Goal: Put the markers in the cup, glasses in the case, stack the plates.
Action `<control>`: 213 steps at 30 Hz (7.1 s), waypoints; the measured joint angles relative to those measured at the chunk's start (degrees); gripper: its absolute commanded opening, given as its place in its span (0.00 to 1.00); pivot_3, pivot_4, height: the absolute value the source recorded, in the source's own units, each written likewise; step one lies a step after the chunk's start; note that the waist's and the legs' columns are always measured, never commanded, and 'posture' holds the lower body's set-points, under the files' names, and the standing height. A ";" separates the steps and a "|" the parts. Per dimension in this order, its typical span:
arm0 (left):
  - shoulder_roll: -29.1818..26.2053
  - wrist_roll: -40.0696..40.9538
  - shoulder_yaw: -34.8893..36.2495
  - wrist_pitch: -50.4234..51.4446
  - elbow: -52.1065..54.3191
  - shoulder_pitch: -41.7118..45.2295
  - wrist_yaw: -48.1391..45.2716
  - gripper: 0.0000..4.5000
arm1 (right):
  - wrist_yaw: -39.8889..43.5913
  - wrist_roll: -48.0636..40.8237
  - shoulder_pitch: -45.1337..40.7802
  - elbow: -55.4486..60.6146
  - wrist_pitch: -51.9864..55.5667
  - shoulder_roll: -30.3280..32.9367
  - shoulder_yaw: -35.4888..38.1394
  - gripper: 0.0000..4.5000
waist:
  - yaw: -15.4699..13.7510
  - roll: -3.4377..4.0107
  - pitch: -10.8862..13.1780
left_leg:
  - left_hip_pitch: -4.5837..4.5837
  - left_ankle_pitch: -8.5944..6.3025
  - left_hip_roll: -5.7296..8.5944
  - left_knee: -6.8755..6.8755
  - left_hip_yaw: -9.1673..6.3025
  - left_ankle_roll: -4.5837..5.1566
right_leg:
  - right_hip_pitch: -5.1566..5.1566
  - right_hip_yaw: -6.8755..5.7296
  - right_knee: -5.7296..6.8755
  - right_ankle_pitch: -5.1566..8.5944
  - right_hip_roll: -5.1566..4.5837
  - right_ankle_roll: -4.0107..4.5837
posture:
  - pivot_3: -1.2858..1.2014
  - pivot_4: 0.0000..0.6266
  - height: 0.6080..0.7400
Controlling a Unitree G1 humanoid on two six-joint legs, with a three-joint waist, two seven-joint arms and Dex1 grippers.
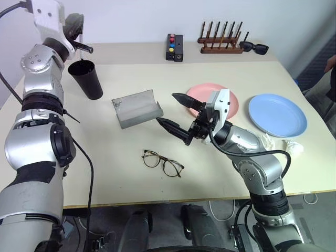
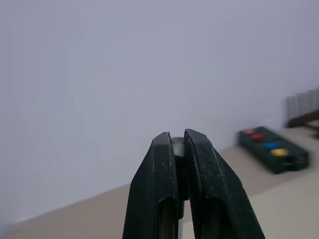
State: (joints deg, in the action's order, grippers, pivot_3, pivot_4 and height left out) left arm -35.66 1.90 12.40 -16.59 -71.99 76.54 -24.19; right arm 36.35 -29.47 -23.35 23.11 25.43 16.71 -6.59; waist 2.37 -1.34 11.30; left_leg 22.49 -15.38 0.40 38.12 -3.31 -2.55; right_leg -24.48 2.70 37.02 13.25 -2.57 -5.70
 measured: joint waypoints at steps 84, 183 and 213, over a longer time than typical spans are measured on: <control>-7.26 6.54 -12.66 25.06 47.37 -35.17 -47.20 0.99 | 0.68 1.85 2.11 0.14 -0.70 4.77 1.28 1.00 | -0.24 0.04 0.00 | -0.03 0.00 -0.08 -0.05 0.07 0.00 | 0.00 0.08 -0.02 0.03 0.02 0.08 | 0.52 0.24 0.96; -2.45 -0.16 -36.47 25.83 74.53 -40.14 -56.56 0.75 | 11.02 6.05 15.26 7.14 2.98 23.54 0.05 1.00 | -0.37 0.04 0.00 | -0.01 0.00 -0.11 -0.04 0.14 0.00 | 0.02 0.13 -0.16 0.24 0.09 0.27 | 0.52 0.24 0.96; -1.45 -3.52 -38.34 22.09 74.27 -39.62 -54.70 0.01 | 11.43 6.18 15.00 7.17 4.03 23.22 0.05 1.00 | -0.26 0.04 0.00 | -0.03 0.00 -0.11 -0.04 0.13 0.00 | 0.02 0.13 -0.15 0.19 0.10 0.19 | 0.52 0.24 0.96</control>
State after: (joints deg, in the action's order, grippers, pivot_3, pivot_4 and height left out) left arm -37.11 -1.62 -25.94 5.50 2.28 36.92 -78.88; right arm 47.78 -23.29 -8.36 30.28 29.46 39.93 -6.54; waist 2.11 -1.31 11.30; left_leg 22.45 -15.38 0.29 38.08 -3.18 -2.55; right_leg -24.46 2.83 36.87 13.44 -2.47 -5.52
